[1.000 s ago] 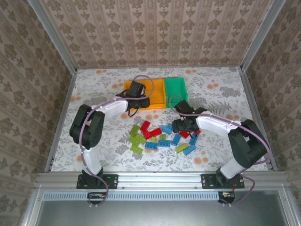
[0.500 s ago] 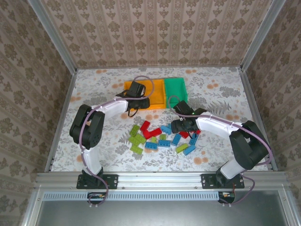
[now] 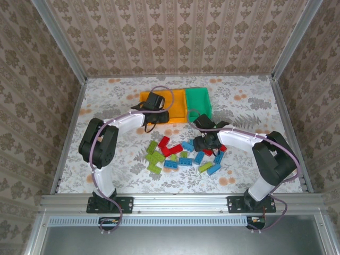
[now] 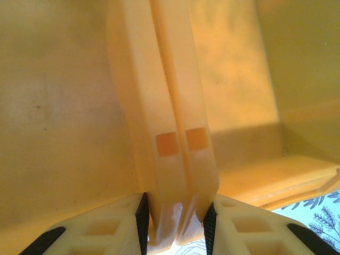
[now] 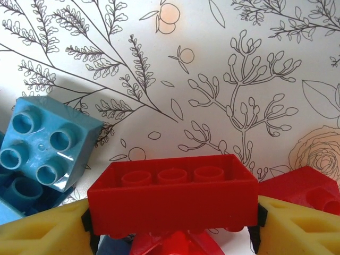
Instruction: Sort the legos into containers by color
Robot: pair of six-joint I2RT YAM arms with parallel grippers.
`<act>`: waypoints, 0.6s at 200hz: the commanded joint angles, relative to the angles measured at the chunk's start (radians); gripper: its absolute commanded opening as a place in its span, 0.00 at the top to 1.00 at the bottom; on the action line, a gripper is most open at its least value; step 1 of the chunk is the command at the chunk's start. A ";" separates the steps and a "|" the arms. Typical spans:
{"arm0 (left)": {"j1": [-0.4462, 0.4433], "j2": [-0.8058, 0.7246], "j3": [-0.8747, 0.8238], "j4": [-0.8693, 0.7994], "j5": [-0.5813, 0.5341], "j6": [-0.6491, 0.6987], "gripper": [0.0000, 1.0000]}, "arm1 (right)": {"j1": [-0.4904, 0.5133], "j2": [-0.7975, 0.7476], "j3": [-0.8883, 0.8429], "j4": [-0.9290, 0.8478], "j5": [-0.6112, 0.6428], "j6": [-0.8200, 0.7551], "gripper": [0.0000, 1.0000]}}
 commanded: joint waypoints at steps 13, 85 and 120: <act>-0.022 0.000 -0.038 -0.080 0.012 -0.027 0.67 | 0.010 0.003 0.022 -0.011 0.033 -0.003 0.33; -0.045 -0.012 -0.065 -0.085 0.022 -0.031 0.67 | -0.005 -0.120 0.085 0.010 0.081 -0.004 0.37; -0.064 -0.019 -0.099 -0.078 0.023 -0.049 0.67 | -0.045 -0.127 0.136 0.053 0.073 -0.001 0.38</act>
